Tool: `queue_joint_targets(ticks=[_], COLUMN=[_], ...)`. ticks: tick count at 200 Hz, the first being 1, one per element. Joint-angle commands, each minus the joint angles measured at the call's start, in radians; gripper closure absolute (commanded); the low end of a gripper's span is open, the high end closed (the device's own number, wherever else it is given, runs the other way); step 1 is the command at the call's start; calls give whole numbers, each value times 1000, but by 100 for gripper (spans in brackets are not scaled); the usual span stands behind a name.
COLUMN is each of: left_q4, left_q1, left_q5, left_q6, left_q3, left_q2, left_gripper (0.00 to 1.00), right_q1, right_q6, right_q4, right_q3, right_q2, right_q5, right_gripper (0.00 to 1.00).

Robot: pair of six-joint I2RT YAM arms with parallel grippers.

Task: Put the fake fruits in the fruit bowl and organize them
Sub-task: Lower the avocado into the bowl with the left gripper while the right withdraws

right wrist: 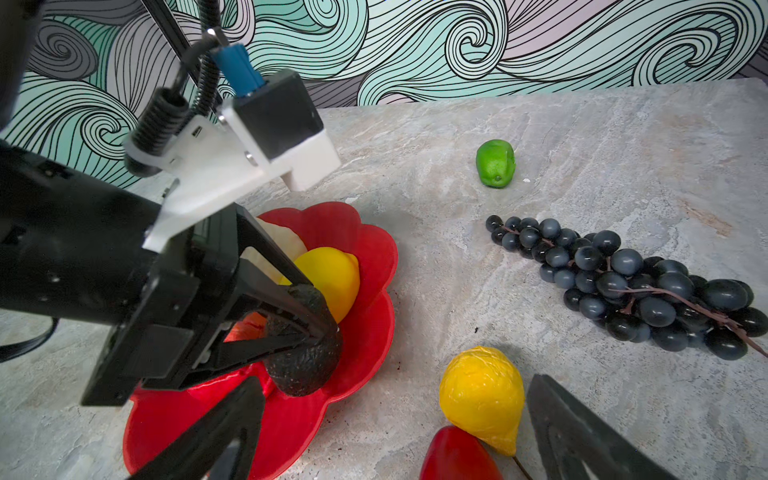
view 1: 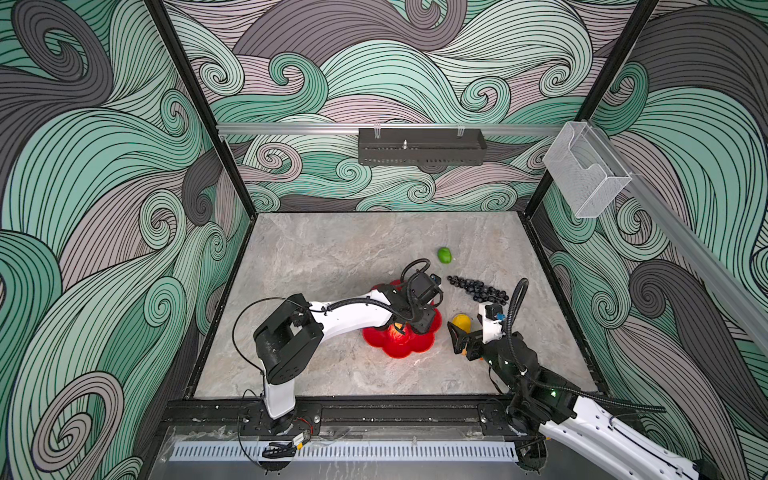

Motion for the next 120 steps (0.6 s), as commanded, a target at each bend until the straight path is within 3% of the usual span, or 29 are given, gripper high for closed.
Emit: queue_joint_targets(ticks=[1, 24, 120], left_q4=[-8, -2, 40], left_q1=[-15, -22, -42], left_q5=[-55, -70, -86], left_q6=[28, 42, 55], left_q3=[31, 26, -17], left_q2=[22, 33, 2], left_gripper=[67, 66, 43], right_q1=[-4, -2, -3], right_q6=[5, 4, 4], right_q4=[2, 2, 7], right_q3=[-5, -4, -6], right_q2=[5, 3, 10], right_q5=[18, 18, 19], right_gripper=[1, 1, 1])
